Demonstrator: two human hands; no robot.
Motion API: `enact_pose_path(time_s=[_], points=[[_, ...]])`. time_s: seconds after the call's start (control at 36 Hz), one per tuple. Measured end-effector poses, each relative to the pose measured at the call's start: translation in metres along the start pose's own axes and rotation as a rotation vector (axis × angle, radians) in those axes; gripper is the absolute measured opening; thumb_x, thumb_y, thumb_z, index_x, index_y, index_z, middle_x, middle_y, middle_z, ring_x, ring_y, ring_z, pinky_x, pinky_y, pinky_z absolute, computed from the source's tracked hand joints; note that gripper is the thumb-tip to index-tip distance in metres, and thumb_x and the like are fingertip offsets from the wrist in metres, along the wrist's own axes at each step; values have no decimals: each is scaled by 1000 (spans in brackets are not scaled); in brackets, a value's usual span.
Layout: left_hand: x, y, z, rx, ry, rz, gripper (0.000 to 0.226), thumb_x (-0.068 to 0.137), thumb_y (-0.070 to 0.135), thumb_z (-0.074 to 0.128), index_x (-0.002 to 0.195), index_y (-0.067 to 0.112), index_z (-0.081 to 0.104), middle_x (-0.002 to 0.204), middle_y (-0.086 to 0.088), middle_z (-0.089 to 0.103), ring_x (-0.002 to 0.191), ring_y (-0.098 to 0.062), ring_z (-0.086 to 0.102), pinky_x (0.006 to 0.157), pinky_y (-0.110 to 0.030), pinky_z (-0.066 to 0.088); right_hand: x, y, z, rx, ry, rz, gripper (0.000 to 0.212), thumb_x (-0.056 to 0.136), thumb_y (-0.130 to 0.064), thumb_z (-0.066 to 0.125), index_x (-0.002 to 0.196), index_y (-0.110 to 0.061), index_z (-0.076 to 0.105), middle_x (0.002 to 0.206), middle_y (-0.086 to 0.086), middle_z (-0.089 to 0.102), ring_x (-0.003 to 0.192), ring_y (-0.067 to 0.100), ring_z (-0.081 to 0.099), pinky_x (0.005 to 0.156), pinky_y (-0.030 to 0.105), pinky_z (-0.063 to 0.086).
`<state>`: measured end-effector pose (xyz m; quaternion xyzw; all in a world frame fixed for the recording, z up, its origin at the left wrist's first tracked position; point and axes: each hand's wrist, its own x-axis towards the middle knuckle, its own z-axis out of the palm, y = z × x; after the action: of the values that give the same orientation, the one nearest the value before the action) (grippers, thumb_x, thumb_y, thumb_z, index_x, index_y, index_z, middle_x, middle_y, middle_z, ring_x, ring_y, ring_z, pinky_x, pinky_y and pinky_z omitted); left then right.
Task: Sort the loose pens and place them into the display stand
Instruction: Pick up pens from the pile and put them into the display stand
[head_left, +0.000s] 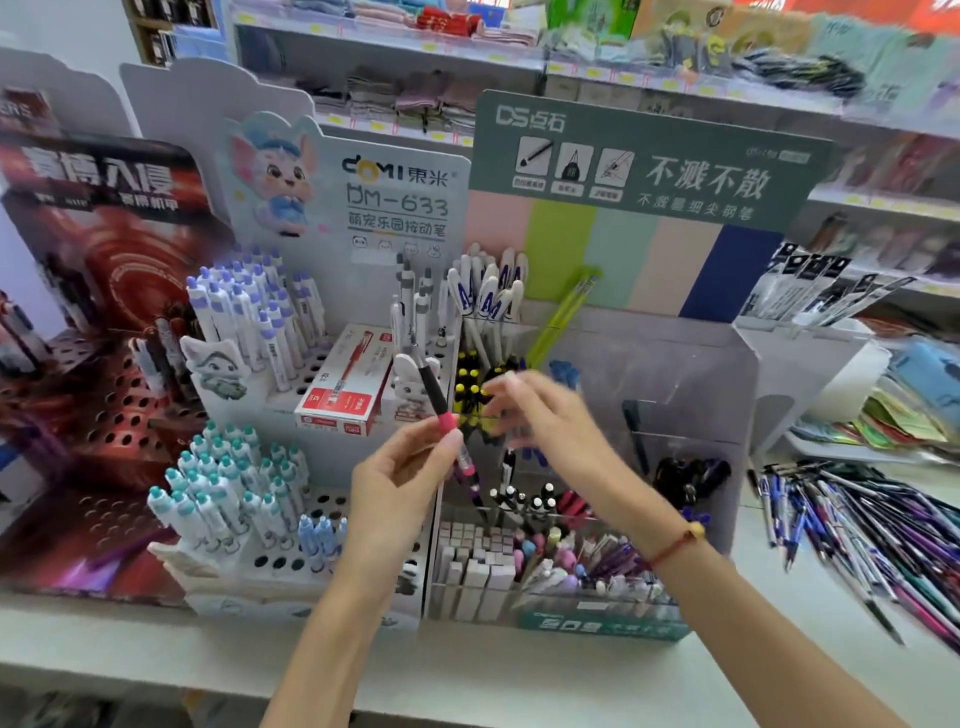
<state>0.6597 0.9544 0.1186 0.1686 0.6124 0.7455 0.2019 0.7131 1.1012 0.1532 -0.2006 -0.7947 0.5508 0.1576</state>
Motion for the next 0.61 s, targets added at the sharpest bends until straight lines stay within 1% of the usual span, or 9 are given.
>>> enact_pose_path(time_s=[0.06, 0.14, 0.25, 0.31, 0.36, 0.44, 0.5, 0.56, 0.61], points=[[-2, -1, 7, 9, -5, 42, 16, 83, 21, 68, 100, 22, 70, 91, 11, 74, 86, -1, 68, 76, -14, 52, -18, 10, 6, 166, -79, 119, 30, 103, -28, 36, 107, -13, 61, 95, 3, 67, 80, 13, 65, 70, 21, 52], [-5, -7, 22, 50, -19, 101, 10, 84, 17, 69, 94, 19, 70, 85, 11, 74, 81, -1, 69, 72, -12, 51, -43, 25, 7, 397, -13, 206, 26, 102, -24, 42, 107, -11, 64, 90, 4, 72, 76, 14, 68, 71, 22, 55], [-6, -27, 46, 131, -132, 120, 8, 85, 19, 70, 88, 25, 72, 83, 13, 74, 82, -5, 69, 73, -14, 51, -68, 46, -9, 557, 244, 200, 10, 92, -12, 59, 98, -14, 67, 82, 4, 73, 68, 9, 68, 66, 18, 54], [-4, -48, 54, 317, -178, 163, 10, 86, 29, 69, 96, 29, 70, 92, 16, 72, 90, -2, 66, 80, -20, 50, -79, 57, -28, 598, 391, 187, 11, 89, -13, 61, 98, -12, 68, 81, 5, 73, 69, 11, 67, 67, 18, 55], [-1, -67, 58, 597, -176, 248, 22, 90, 35, 63, 112, 33, 64, 112, 22, 63, 106, 5, 54, 90, -19, 43, -89, 65, -52, 610, 541, 156, 13, 89, -14, 61, 99, -11, 68, 80, 5, 72, 71, 12, 67, 68, 18, 55], [8, -84, 60, 964, -211, 439, 37, 96, 25, 54, 132, 30, 53, 137, 14, 50, 127, -4, 40, 106, -24, 31, -101, 76, -87, 366, 703, 72, 10, 91, -14, 62, 97, -15, 70, 81, 2, 73, 72, 11, 69, 70, 19, 56], [15, -94, 59, 1167, -303, 475, 44, 99, 24, 49, 141, 30, 43, 144, 8, 45, 133, -12, 38, 112, -31, 26, -103, 82, -102, 99, 702, 13, 11, 91, -14, 63, 96, -20, 71, 81, -4, 73, 78, 11, 70, 76, 25, 57], [19, -100, 57, 1230, -358, 443, 46, 100, 24, 44, 145, 32, 36, 142, 8, 46, 130, -14, 42, 107, -32, 35, -102, 85, -108, -115, 634, -50, 14, 90, -13, 64, 95, -24, 70, 87, -4, 73, 84, 12, 70, 78, 29, 55], [21, -101, 55, 1240, -343, 464, 43, 100, 25, 44, 142, 31, 39, 135, 8, 53, 122, -15, 48, 92, -31, 45, -97, 85, -104, -286, 566, -111, 16, 90, -11, 65, 99, -23, 69, 92, -6, 71, 85, 7, 67, 77, 22, 52]])
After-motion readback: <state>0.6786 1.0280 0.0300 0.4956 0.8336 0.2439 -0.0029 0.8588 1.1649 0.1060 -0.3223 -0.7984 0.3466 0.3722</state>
